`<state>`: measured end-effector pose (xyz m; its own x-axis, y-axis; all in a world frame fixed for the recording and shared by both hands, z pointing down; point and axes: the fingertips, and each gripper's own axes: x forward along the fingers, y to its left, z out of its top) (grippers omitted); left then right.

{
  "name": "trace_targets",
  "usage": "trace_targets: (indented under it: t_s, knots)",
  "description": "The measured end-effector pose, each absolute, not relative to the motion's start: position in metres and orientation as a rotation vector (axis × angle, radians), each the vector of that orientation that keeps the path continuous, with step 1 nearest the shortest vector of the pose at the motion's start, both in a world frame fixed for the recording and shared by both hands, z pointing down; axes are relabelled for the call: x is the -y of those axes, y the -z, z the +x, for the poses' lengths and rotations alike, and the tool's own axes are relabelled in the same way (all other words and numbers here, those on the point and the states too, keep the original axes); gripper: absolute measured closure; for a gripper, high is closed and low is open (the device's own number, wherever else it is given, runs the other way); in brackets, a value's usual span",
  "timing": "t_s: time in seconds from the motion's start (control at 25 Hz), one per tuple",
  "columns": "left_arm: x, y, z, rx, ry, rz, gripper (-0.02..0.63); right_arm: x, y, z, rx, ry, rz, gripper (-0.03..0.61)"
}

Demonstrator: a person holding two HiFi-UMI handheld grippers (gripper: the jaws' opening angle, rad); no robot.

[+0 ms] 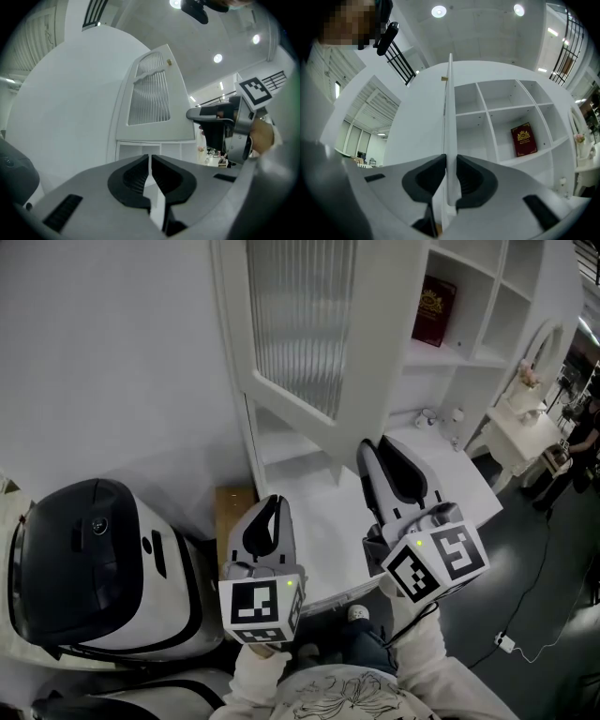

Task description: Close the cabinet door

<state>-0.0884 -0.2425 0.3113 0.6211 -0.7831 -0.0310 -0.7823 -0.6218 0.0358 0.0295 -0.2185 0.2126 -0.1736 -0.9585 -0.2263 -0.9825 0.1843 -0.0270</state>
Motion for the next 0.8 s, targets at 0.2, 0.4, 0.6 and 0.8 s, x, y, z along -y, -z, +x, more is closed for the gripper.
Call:
trace_targets:
  t_s: [0.2,0.4,0.6,0.8]
  knots:
    - [0.250,-0.310,-0.059,1.319,0.059,2.835,0.592,0.229,-0.214,0.051,-2.277,-0.167,-1.861,0.506]
    - [0.258,-0.311,-0.033,1.310,0.049,2.843,0.592,0.236,-0.214,0.070,-2.309,-0.154,-1.807,0.505]
    - [0.269,-0.312,-0.008,1.311,0.034,2.838,0.592,0.251,-0.214,0.095,-2.313,-0.136,-1.789,0.502]
    - [0.284,-0.312,0.008,1.338,0.026,2.823,0.592,0.266,-0.214,0.113,-2.336,-0.121,-1.751,0.499]
